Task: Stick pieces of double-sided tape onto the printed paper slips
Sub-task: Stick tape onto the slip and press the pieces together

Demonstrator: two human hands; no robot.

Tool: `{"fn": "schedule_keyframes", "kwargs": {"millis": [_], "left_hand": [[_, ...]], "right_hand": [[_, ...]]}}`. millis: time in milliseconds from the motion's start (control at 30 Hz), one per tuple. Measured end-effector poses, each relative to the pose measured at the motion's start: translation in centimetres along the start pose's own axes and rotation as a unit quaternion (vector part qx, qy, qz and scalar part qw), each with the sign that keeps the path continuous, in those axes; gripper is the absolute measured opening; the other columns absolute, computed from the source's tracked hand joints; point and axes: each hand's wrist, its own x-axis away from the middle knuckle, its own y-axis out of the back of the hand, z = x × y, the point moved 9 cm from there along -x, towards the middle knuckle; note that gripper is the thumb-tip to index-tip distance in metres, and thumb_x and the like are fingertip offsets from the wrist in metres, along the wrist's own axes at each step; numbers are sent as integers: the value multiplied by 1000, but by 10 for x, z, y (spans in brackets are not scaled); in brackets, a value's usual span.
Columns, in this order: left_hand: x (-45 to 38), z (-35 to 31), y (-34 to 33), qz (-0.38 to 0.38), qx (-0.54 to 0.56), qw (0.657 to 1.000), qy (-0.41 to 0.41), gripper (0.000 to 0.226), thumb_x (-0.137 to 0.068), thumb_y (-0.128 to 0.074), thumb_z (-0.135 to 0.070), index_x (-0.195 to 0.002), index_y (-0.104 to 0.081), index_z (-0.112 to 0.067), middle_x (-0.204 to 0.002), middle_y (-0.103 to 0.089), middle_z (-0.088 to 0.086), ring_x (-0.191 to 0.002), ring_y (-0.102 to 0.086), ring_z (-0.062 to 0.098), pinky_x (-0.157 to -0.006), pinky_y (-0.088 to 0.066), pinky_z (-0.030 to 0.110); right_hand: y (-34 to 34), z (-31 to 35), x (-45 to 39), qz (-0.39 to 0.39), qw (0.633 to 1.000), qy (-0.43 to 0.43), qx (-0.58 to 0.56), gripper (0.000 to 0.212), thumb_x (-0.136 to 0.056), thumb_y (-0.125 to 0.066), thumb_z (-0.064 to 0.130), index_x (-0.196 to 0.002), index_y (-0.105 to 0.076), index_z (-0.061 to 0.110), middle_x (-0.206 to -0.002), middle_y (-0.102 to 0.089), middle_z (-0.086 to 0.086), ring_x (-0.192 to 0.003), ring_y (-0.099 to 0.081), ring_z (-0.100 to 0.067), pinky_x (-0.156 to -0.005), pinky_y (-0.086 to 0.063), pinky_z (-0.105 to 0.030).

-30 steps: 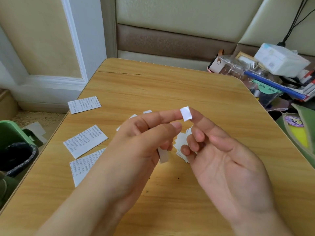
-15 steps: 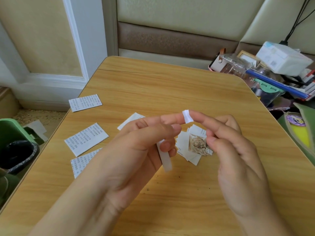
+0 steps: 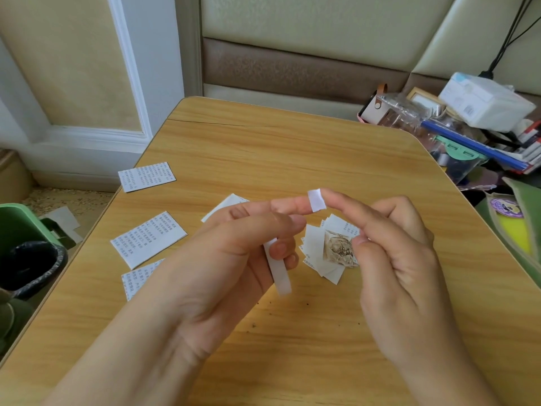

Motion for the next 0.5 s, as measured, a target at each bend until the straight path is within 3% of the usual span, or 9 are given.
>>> {"fn": "schedule_keyframes", "kwargs": {"millis": [167,267,333,433,500], "left_hand": [[2,-6,2,-12,36,999,-36,33,-61,-66,-4,-93,-75,-1,-59,-47,-5,-51,-35,9,-57,-40,23],[5,-17,3,-24,16,997,-72,35,-59,-63,-11,-90,-76,-5,-64,-43,-2,-52,-38,10,-59,-41,23],[8,-21,-2,-24,-63,995,-80,45,-54,-56,-8,-93,-77,-14,-64,-42,-3,-55,-42,7,-66,-37,23],[12,-22,-5,-42,-157,984,-79,48,-54,-54,-8,-91,-77,-30,-60,-49,-12,-63,-51,-1,-77,-33,25],[13,-24,-12,-25,-191,977,-90,51,-49,-59,-17,-94,-76,-36,-65,-38,-3,-66,-46,1,-82,-32,24]], "right_hand": [[-2,-7,0,5,999,-22,28,50,-87,-39,17,-126,-55,43,-89,-41,17,-90,-46,0,-90,-33,-29],[3,-28,0,-16,993,-114,-21,42,-85,-44,22,-122,-63,34,-88,-47,18,-86,-51,-8,-79,-36,-13],[12,-17,-2,-50,995,-89,-3,29,-87,-51,23,-109,-68,30,-85,-48,14,-83,-52,-3,-74,-36,-5],[18,7,-1,-83,996,-30,21,14,-87,-56,30,-95,-68,30,-84,-46,16,-79,-48,2,-74,-35,-4],[19,14,1,-94,995,-17,21,11,-86,-58,33,-91,-67,31,-83,-45,19,-79,-48,2,-74,-35,-5]]}}
